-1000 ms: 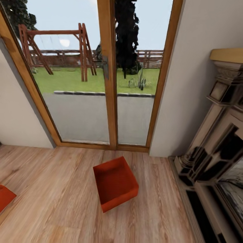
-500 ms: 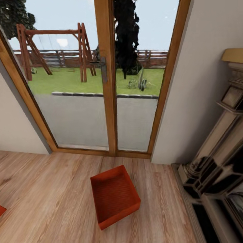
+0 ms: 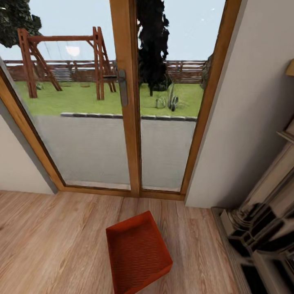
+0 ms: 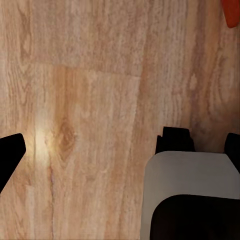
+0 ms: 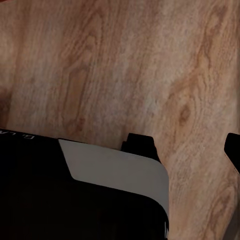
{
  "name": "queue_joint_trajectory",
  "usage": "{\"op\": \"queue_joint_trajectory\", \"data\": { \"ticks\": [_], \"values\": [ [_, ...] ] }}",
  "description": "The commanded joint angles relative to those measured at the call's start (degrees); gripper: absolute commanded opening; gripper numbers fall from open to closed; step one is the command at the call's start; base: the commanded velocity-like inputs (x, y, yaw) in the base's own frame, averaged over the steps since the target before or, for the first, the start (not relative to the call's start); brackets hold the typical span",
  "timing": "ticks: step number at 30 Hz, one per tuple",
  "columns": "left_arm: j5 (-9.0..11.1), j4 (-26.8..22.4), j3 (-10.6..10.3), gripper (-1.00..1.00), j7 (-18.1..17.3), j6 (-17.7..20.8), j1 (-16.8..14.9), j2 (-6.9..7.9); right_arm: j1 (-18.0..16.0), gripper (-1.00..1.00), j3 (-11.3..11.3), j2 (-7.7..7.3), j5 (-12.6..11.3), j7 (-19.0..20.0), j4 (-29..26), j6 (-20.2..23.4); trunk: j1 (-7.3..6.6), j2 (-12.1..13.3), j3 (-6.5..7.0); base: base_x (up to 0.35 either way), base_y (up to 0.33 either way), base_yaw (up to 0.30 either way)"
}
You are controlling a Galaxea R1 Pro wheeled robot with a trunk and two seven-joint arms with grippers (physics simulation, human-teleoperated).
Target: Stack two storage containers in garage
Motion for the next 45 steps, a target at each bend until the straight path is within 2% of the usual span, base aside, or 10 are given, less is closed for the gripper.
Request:
{"op": "queue_joint_trajectory", "data": {
  "ticks": [1, 45],
  "values": [
    [0.52, 0.2, -0.5, 1.0, 0.01, -0.4, -0.08, -0.05, -0.03, 1.0, 0.04, 0.0, 0.47, 0.03, 0.0, -0.05, 0.01, -0.02, -0.04, 0.099, 0.0, 0.0],
    [0.57, 0.15, -0.48, 1.0, 0.02, -0.45, -0.08, -0.15, -0.01, 1.0, 0.03, -0.07, 0.38, -0.02, -0.03, -0.06, 0.01, -0.02, -0.04, 0.003, 0.0, 0.0]
  ]
}}
